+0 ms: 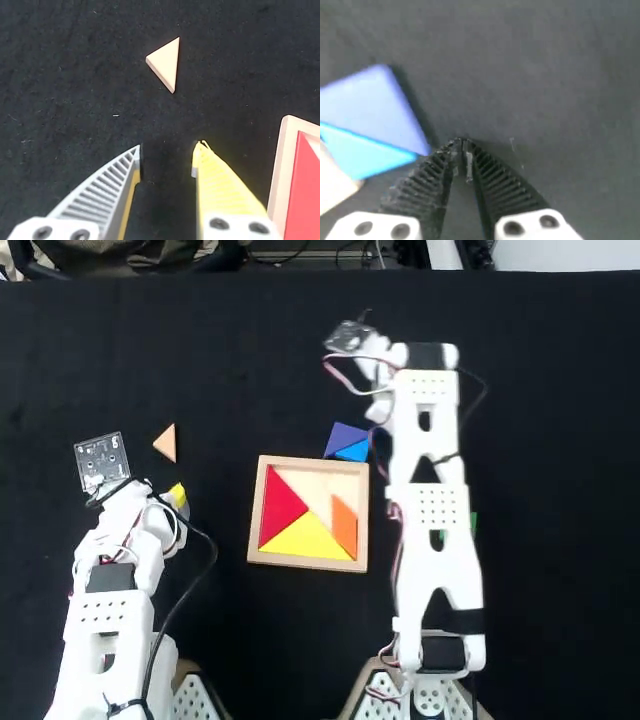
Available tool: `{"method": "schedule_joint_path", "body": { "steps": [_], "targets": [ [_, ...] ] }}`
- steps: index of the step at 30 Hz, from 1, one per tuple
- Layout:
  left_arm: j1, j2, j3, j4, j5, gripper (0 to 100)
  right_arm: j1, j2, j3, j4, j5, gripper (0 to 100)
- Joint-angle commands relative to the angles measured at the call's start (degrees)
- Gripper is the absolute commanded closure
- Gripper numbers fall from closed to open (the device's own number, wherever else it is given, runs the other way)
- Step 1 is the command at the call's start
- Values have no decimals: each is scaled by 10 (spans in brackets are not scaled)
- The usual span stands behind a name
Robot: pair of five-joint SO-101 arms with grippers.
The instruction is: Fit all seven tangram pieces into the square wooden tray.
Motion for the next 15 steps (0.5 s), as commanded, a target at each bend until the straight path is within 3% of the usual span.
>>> {"method": "schedule_joint_path", "body": {
  "steps": [1,6,10,15],
  "targets": [
    [9,-8,-5,-11,4,823,54,-27,-6,23,11,988],
    [10,-8,-5,-11,4,823,52,-106,-1,22,-8,988],
    [10,-8,-5,-11,4,823,-20,-138,-1,21,-59,988],
    [8,-8,-5,-11,4,823,-108,-138,-4,21,-66,988]
  ]
}}
